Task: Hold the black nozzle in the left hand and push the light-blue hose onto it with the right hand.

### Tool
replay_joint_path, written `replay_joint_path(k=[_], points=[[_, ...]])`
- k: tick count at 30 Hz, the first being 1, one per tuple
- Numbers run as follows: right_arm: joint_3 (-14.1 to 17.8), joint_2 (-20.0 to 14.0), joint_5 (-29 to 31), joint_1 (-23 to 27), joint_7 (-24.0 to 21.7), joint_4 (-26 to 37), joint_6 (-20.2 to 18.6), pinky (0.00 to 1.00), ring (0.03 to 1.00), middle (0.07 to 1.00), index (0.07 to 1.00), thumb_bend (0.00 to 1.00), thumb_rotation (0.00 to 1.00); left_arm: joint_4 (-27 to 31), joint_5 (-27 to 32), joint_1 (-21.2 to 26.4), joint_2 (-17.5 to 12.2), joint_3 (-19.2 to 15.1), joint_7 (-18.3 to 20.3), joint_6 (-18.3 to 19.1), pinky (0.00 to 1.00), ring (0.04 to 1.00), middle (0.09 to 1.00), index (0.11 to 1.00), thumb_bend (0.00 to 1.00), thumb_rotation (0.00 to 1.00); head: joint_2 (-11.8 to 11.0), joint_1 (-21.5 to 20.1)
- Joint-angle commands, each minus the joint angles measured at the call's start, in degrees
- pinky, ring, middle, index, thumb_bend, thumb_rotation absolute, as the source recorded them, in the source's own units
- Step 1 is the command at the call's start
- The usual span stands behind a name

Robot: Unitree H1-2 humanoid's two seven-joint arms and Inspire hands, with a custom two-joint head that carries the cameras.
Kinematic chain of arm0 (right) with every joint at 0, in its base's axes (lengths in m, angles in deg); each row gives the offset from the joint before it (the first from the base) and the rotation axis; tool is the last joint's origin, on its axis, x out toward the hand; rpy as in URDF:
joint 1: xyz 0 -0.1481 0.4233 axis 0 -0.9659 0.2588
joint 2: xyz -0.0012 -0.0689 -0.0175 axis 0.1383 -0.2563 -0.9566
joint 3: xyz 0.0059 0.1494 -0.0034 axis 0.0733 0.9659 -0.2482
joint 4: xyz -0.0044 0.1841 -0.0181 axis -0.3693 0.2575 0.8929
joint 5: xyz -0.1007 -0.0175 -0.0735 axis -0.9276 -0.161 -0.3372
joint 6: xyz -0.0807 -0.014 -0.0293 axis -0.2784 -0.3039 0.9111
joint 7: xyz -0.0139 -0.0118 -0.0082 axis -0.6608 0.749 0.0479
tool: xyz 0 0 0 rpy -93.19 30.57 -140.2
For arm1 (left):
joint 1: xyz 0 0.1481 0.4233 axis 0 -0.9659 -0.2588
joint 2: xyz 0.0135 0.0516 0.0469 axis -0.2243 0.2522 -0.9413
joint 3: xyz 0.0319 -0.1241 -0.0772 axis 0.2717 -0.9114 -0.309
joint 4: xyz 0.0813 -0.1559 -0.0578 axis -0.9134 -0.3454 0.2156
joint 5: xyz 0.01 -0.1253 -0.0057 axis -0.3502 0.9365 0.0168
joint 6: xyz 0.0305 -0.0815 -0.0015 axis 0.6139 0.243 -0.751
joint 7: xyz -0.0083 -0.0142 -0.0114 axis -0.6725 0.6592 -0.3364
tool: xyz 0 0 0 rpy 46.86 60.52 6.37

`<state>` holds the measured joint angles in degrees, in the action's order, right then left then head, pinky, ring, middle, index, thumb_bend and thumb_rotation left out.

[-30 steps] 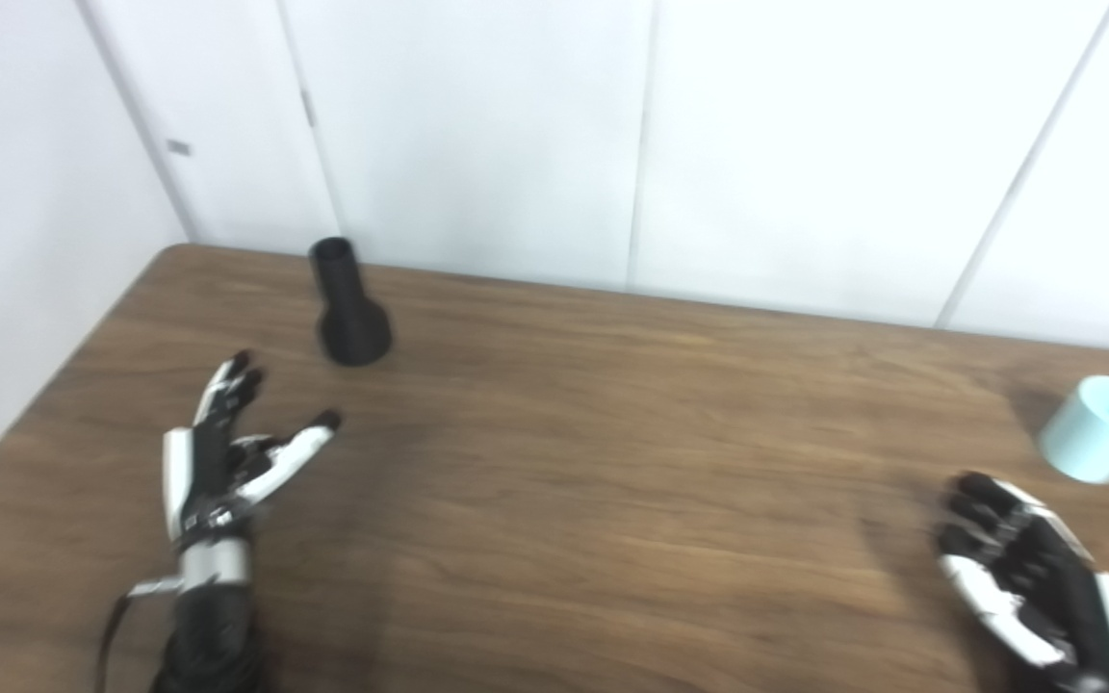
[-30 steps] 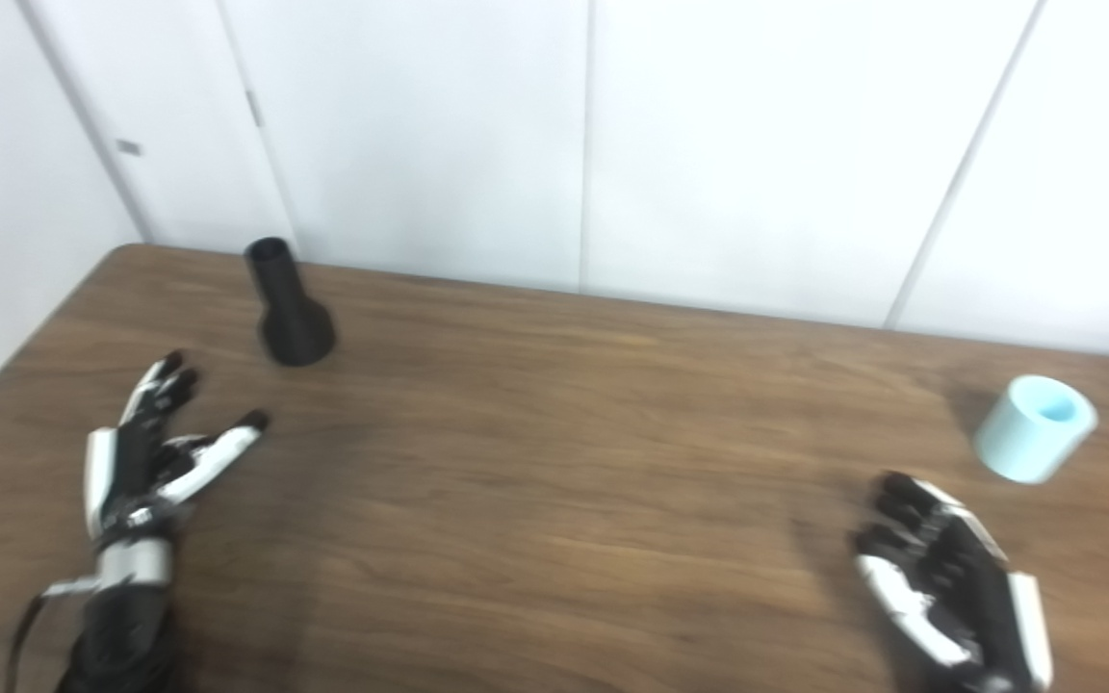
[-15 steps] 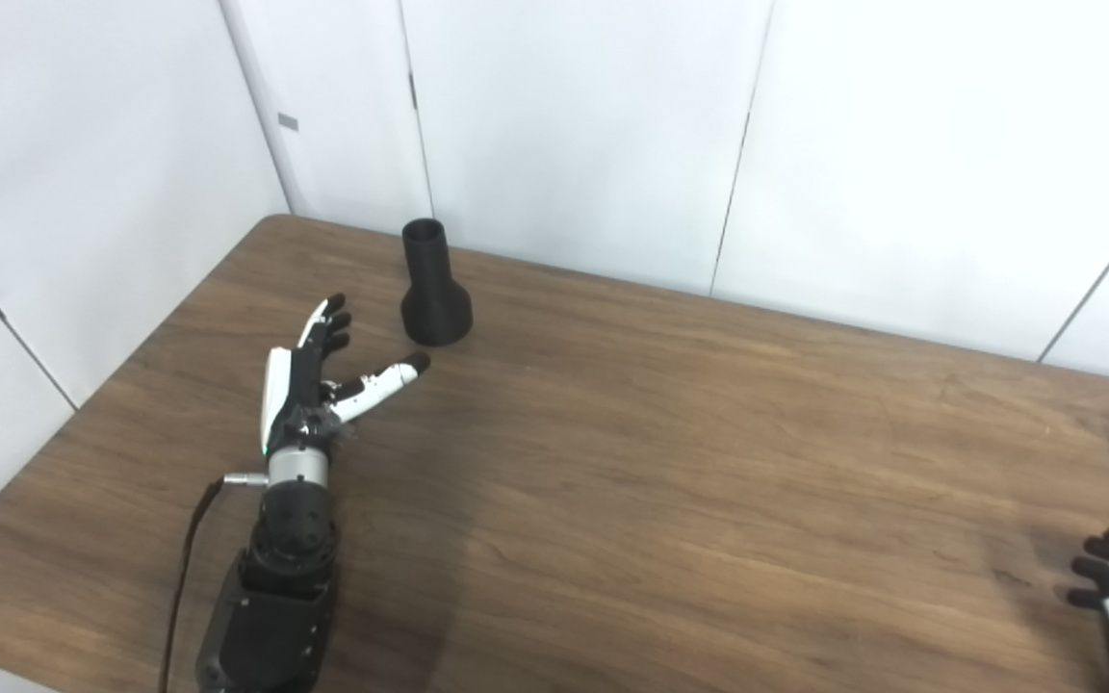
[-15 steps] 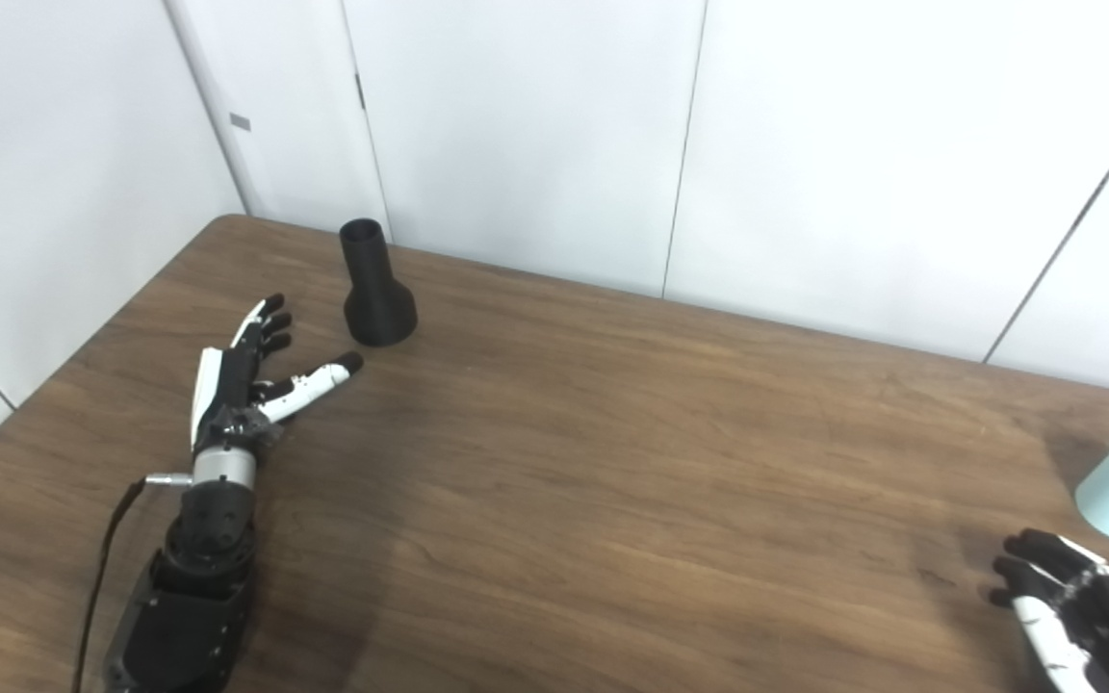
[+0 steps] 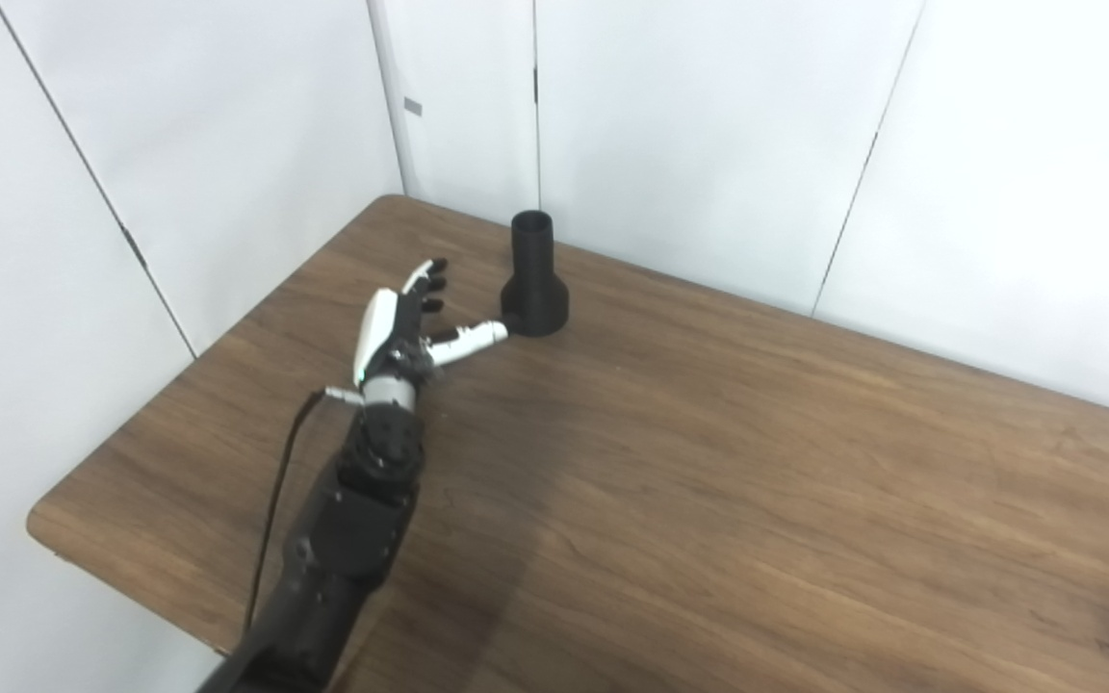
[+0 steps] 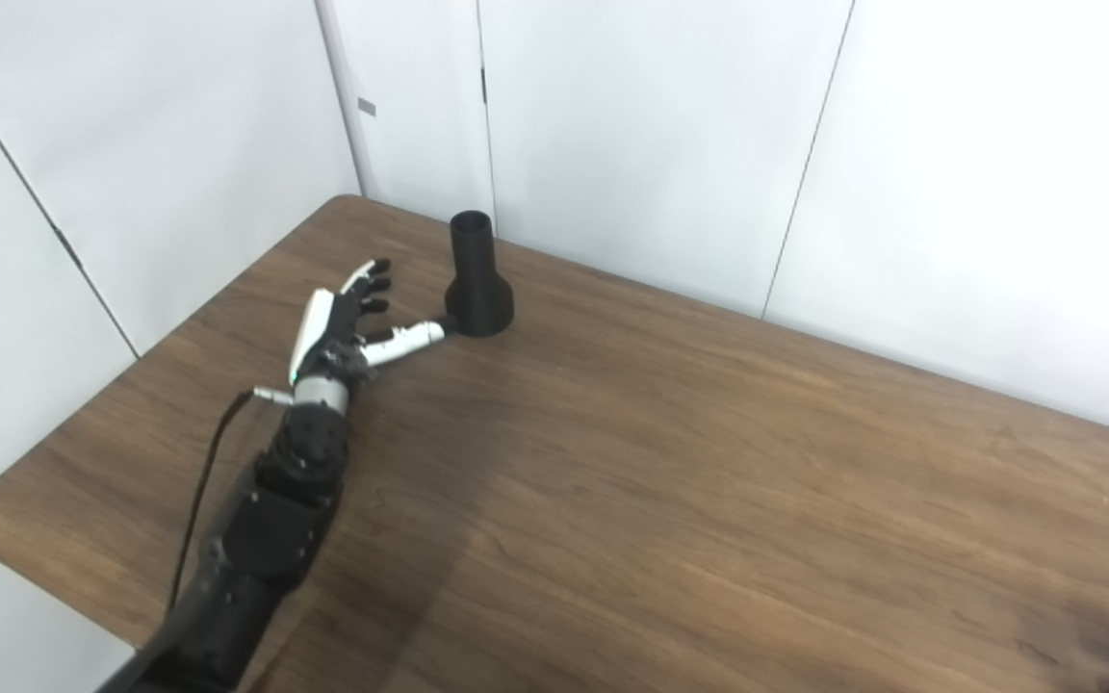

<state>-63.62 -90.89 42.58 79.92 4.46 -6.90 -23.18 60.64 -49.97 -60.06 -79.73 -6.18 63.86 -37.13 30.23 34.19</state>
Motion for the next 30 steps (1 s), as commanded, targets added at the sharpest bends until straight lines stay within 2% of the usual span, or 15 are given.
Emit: replay_joint_path(k=[1,3,8,16,19,22,24,30], points=[[0.4,-0.7,-0.4,0.3,-0.1,0.9,1.9,0.46,0.585,0.612,0.571,0.60,0.52,-1.6,-0.2,0.6,-1.4,0.9,2.0,2.2,0.70,0.807,0.867,0.900,1.00,0.33,0.0,-0.3],[0.3,-0.8,-0.4,0.2,-0.3,0.8,2.1,0.46,0.585,0.613,0.571,0.60,0.53,-1.3,-0.2,1.2,-1.8,1.5,2.8,3.5,0.65,0.772,0.837,0.875,1.00,0.32,0.1,-0.5],[0.5,-0.6,-0.3,-0.3,-0.1,1.9,1.1,0.44,0.571,0.601,0.559,0.66,0.53,-0.9,-0.3,2.7,-1.7,2.3,3.7,5.7,0.66,0.784,0.842,0.876,1.00,0.33,0.2,-1.1],[0.5,-0.8,-0.6,-0.8,-0.3,2.6,0.8,0.43,0.560,0.592,0.553,0.71,0.55,-1.0,-3.2,3.8,-0.9,3.8,5.8,6.1,0.58,0.736,0.804,0.852,1.00,0.34,0.4,-1.8],[0.5,-0.8,-0.8,-0.9,-0.2,2.6,0.8,0.42,0.550,0.585,0.547,0.74,0.55,-0.2,-3.5,3.8,-1.0,4.8,7.3,6.1,0.63,0.756,0.817,0.860,1.00,0.35,0.5,-2.2],[0.3,-0.8,-0.8,-1.3,-0.4,3.3,0.3,0.42,0.549,0.584,0.544,0.78,0.56,1.4,-2.2,3.5,-0.8,5.1,9.7,6.1,0.64,0.744,0.797,0.811,1.00,0.33,0.5,-2.5],[0.1,-0.7,-1.0,-1.5,-0.5,3.7,0.3,0.42,0.546,0.582,0.543,0.79,0.57,2.4,-1.3,3.3,-0.8,5.3,11.8,6.1,0.67,0.758,0.800,0.813,1.00,0.34,0.5,-2.5],[0.0,-0.3,-0.3,-1.7,-0.6,4.2,0.0,0.41,0.536,0.572,0.535,0.83,0.56,4.1,-0.3,3.1,-0.7,6.0,17.1,6.1,0.75,0.840,0.876,0.888,1.00,0.34,0.4,-2.8]])
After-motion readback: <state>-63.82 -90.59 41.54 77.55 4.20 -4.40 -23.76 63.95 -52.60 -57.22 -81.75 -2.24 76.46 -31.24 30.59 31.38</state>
